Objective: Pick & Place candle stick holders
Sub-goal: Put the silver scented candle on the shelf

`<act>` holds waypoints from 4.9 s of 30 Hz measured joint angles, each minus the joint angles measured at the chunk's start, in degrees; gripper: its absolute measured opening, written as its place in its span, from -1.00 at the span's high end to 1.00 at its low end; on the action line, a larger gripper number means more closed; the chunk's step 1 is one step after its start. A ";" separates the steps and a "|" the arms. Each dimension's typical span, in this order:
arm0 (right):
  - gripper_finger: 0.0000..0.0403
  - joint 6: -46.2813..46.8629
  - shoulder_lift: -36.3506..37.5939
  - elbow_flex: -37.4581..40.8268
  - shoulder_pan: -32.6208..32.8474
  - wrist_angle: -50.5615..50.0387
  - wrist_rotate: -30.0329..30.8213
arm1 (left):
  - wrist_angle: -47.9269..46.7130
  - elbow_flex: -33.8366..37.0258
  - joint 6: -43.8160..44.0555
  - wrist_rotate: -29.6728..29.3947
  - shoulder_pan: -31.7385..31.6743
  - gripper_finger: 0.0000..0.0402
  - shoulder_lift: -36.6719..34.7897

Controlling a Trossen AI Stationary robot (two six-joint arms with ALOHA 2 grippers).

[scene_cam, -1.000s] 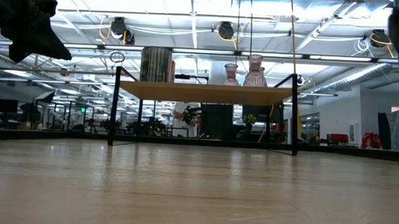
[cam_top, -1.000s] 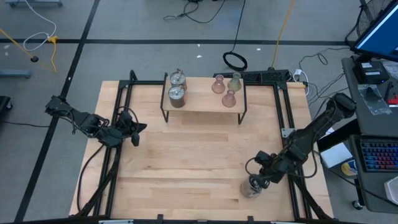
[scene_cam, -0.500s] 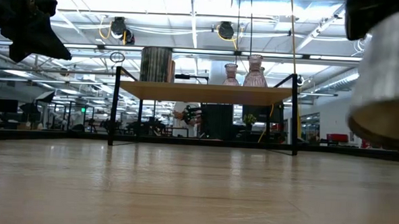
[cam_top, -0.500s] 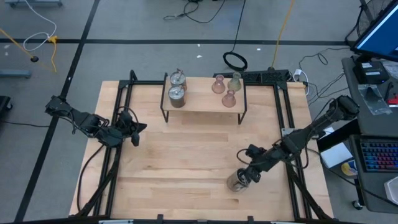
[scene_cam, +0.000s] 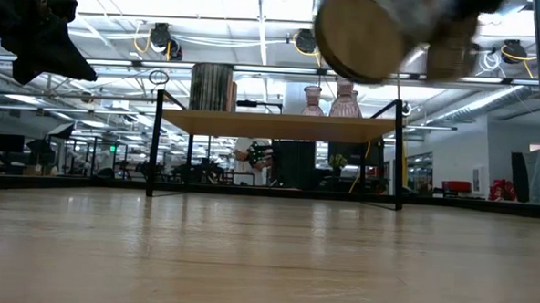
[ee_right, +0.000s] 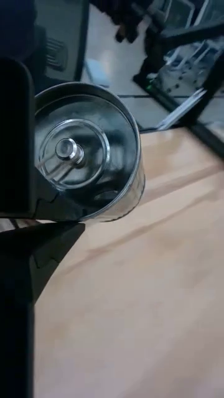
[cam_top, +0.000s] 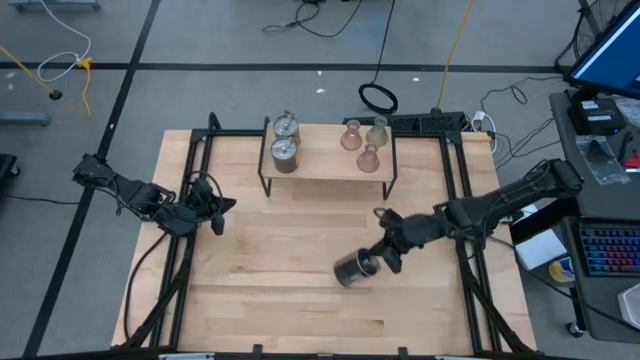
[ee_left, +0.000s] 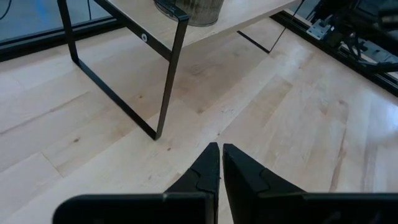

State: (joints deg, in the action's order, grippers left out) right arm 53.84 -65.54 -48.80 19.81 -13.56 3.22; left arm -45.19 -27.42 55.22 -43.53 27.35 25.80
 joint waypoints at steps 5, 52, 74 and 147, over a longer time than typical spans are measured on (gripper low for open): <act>1.00 -8.44 0.02 -4.90 -5.73 0.02 0.18 | 0.00 0.00 0.00 0.02 0.00 0.89 0.00; 1.00 -42.98 -29.58 -52.07 -43.07 -28.76 -6.55 | 3.38 -0.02 -3.04 3.19 0.01 0.89 0.00; 1.00 -44.08 -32.54 -53.06 -44.65 -30.86 -6.72 | 3.52 -0.02 -2.58 4.66 0.02 0.89 0.00; 0.76 -45.95 -33.86 -52.95 -44.13 -25.68 -9.43 | 6.13 -0.02 -5.57 6.14 0.01 0.89 0.00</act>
State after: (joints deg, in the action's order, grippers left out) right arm 7.89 -99.39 -101.75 -24.31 -39.24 -6.21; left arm -39.06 -27.44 49.65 -37.39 27.37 25.80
